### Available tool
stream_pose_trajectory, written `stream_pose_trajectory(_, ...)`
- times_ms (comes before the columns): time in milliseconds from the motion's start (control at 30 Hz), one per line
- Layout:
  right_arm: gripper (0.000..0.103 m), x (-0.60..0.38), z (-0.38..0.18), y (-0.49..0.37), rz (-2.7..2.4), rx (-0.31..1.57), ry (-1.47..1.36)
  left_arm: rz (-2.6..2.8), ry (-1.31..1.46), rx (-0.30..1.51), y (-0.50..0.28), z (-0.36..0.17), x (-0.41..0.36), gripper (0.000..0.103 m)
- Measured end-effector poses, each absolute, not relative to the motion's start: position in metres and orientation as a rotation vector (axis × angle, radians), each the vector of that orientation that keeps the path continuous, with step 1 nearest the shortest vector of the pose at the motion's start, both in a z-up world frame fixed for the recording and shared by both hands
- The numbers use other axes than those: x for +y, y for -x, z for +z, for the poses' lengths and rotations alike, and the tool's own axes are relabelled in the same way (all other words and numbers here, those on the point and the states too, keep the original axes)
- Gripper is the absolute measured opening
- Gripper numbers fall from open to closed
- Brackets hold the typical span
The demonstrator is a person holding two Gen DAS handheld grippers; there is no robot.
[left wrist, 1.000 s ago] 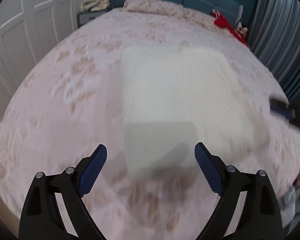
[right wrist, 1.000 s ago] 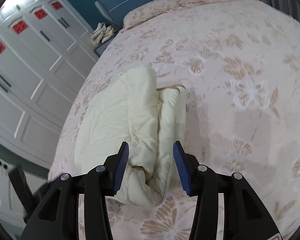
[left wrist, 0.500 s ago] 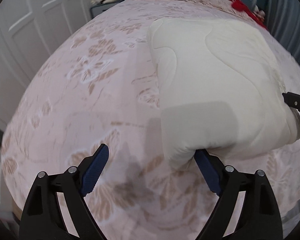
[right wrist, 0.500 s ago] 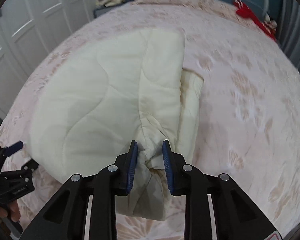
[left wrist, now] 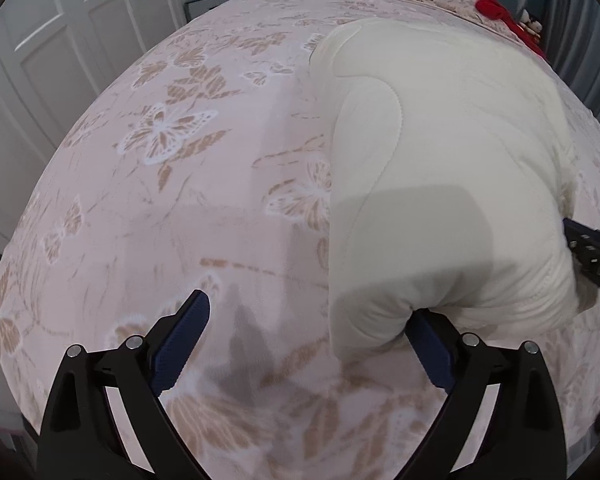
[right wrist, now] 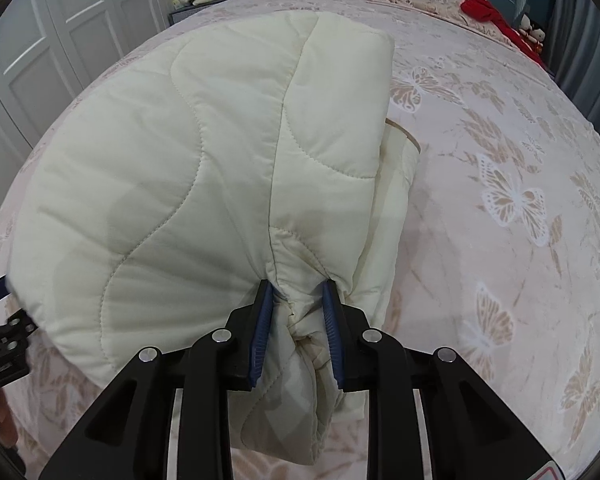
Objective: Fold large clothes
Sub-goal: 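Open the left tool and release the bundle while the right tool holds its end, then lower the bundle onto the bed and open the right tool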
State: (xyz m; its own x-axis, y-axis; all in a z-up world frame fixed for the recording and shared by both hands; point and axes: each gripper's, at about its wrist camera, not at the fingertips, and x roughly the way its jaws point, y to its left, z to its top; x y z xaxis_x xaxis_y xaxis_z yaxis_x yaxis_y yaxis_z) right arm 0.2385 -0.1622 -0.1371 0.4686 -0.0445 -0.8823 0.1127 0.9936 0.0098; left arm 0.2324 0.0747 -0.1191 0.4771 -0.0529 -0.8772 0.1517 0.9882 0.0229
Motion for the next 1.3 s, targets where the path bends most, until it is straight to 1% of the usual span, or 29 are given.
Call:
stream_pose_trajectory(33,0.022,-0.163,-0.136,-0.240,-0.098,1.084,-0.069,-0.124,-0.094,1.063,-0.228,-0.114,0.075,0.087)
stream_pose_trajectory(100,0.022,-0.167,-0.131,-0.243,-0.086,1.103,-0.095,-0.126,-0.060,1.037,-0.211,-0.092,0.076,0.085)
stream_pose_trajectory(233,0.023,-0.180,-0.095,-0.224,-0.067,1.064,-0.221,-0.146,0.010,0.938,-0.189,-0.045,0.083,0.085)
stream_pose_trajectory(333,0.020,-0.175,-0.069,-0.199,-0.039,1.005,-0.220,-0.153,-0.020,0.926,-0.197,-0.032,0.072,0.085)
stream_pose_trajectory(400,0.020,-0.163,-0.055,-0.181,-0.001,0.980,-0.196,-0.138,-0.067,0.941,-0.206,-0.037,0.060,0.085)
stream_pose_trajectory(500,0.020,-0.148,-0.066,-0.174,0.005,1.034,-0.114,-0.144,-0.104,0.976,-0.215,-0.053,0.041,0.085)
stream_pose_trajectory(633,0.006,-0.152,-0.108,-0.179,-0.057,1.118,-0.062,-0.134,-0.136,1.034,-0.218,-0.082,0.023,0.086)
stream_pose_trajectory(733,0.004,-0.160,-0.127,-0.181,-0.063,1.141,-0.118,-0.132,-0.101,1.061,-0.218,-0.095,0.025,0.086)
stream_pose_trajectory(1033,0.003,-0.151,-0.146,-0.190,-0.087,1.146,-0.100,-0.116,-0.111,1.068,-0.218,-0.108,0.020,0.088)
stream_pose_trajectory(1300,0.003,-0.154,-0.143,-0.193,-0.088,1.146,-0.121,-0.082,-0.123,1.064,-0.213,-0.108,0.013,0.089)
